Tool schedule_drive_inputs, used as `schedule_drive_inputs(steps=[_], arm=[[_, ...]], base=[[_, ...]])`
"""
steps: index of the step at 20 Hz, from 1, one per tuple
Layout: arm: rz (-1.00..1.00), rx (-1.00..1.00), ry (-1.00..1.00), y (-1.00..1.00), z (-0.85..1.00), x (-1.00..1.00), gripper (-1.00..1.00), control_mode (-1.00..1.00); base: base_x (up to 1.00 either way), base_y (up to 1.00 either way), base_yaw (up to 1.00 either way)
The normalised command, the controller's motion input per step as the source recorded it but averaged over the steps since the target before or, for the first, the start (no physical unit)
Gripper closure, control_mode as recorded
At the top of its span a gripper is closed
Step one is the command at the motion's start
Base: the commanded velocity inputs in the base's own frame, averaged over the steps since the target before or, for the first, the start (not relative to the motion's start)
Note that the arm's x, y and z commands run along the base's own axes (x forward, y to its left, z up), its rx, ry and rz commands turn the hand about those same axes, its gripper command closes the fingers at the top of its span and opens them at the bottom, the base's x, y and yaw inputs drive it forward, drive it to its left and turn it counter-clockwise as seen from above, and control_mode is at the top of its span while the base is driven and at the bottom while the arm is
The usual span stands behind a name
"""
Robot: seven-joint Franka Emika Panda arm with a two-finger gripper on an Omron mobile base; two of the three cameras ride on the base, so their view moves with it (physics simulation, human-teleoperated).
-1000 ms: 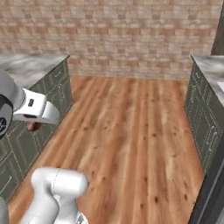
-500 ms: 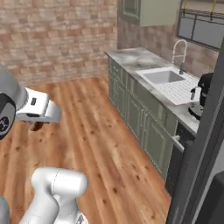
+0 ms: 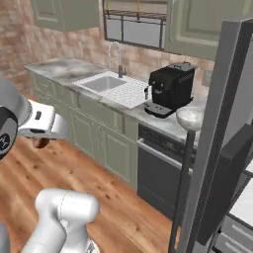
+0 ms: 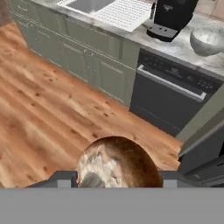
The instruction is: Take the shrimp, sweet potato, and mushroom from the freezer and place them in the bowl on the counter.
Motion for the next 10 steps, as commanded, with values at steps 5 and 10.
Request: schedule_drive_inputs(steps=[5, 10], arm=[[0.00, 0.00, 0.00, 0.00, 0.00, 0.00, 1.00, 1.00], [0.00, 0.00, 0.00, 0.00, 0.00, 0.00, 1.00, 1.00]], base=[[0.63, 0.46, -0.71], [0.74, 0.44, -0.67]])
